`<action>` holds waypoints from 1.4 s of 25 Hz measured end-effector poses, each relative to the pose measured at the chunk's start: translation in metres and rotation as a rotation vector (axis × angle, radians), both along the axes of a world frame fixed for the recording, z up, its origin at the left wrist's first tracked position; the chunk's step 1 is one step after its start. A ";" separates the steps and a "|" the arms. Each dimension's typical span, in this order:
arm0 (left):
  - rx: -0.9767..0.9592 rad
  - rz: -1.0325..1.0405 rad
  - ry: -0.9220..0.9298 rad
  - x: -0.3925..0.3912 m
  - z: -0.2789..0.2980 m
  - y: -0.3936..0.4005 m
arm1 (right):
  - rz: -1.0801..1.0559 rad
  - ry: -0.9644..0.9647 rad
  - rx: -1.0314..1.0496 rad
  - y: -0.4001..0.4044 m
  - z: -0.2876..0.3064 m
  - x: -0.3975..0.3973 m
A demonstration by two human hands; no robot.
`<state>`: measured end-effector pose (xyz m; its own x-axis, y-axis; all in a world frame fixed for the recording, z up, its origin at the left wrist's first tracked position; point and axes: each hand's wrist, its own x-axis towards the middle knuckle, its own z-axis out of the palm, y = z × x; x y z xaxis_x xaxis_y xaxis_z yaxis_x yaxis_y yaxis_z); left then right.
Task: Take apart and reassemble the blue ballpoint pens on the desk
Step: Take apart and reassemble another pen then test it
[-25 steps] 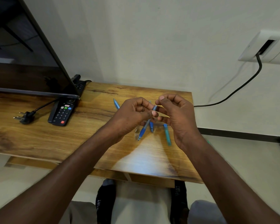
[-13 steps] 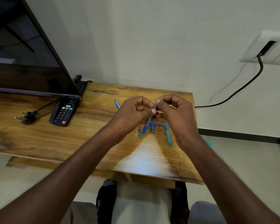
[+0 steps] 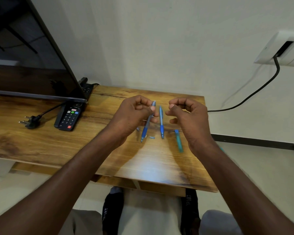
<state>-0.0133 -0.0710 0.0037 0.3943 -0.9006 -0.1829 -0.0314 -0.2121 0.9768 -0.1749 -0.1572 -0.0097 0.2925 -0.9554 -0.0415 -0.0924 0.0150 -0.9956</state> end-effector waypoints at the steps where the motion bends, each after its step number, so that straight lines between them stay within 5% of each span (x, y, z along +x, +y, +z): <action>1: 0.034 0.042 -0.016 0.005 -0.001 0.002 | -0.011 0.066 -0.010 -0.001 -0.004 0.000; 8: 0.129 0.130 -0.254 0.024 -0.006 0.013 | 0.158 0.635 -0.261 0.007 -0.022 0.007; 14: 0.169 0.091 -0.410 0.022 -0.005 0.012 | 0.301 0.919 -0.434 0.020 -0.029 0.023; 22: 0.199 0.032 -0.444 0.027 -0.004 0.015 | 0.378 1.047 -0.540 0.029 -0.030 0.028; 35: 0.235 -0.007 -0.463 0.022 -0.005 0.012 | 0.396 0.989 -0.647 0.041 -0.033 0.036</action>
<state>0.0089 -0.0589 -0.0013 0.4762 -0.8588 -0.1888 -0.4508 -0.4227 0.7862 -0.1391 -0.1164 -0.0423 0.6761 -0.7358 0.0374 -0.6920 -0.6517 -0.3107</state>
